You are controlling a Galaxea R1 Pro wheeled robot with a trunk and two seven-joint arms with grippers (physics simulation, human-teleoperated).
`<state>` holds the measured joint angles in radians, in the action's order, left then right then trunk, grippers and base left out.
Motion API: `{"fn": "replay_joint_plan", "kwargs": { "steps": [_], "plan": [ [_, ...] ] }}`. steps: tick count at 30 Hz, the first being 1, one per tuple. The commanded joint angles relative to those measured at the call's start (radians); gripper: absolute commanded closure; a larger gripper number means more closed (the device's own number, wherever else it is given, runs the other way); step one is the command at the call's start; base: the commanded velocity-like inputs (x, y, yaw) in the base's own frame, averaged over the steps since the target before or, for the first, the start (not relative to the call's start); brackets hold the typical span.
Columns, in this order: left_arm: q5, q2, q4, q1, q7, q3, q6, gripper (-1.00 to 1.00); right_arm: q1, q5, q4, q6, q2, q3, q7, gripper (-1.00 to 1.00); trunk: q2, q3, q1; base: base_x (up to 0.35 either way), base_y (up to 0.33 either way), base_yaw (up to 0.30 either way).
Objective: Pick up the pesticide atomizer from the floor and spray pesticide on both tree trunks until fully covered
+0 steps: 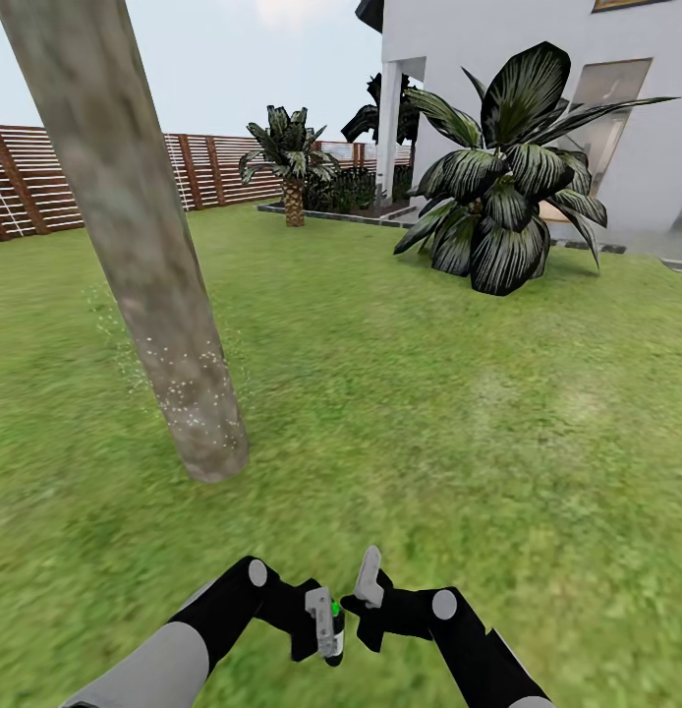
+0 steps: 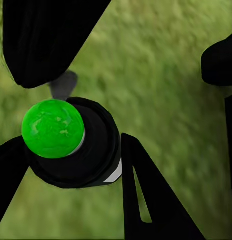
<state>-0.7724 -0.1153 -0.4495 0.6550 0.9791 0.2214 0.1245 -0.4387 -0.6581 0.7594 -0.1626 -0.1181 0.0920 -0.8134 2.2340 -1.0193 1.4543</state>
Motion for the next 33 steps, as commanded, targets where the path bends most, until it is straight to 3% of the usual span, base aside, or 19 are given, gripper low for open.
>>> {"fn": "replay_joint_plan", "kwargs": {
  "steps": [1, 19, 24, 33],
  "plan": [
    [0.006, 0.000, 0.000, 0.000, 0.000, 0.000, 0.001, 1.00, 0.000, 0.000, 0.000, 0.000, 0.000, 0.000, 0.000, 1.00, 0.000, 0.000, 0.000, 0.000, 0.000, 0.000],
    [0.016, 0.000, -0.003, 0.000, -0.003, -0.006, 0.001, 1.00, 0.000, 0.000, 0.000, 0.000, 0.000, 0.000, 0.000, 1.00, 0.000, 0.000, 0.000, 0.000, 0.000, 0.000],
    [0.060, 0.003, -0.007, 0.000, -0.003, -0.005, 0.004, 1.00, 0.000, 0.000, -0.001, 0.000, 0.000, 0.000, 0.000, 1.00, 0.000, 0.000, 0.000, 0.000, 0.000, 0.000],
    [0.065, 0.003, -0.006, 0.000, -0.003, -0.004, 0.004, 1.00, 0.000, 0.000, -0.001, 0.000, 0.000, -0.001, 0.000, 1.00, 0.000, 0.000, 0.000, 0.000, 0.000, 0.000]
  ]
}}
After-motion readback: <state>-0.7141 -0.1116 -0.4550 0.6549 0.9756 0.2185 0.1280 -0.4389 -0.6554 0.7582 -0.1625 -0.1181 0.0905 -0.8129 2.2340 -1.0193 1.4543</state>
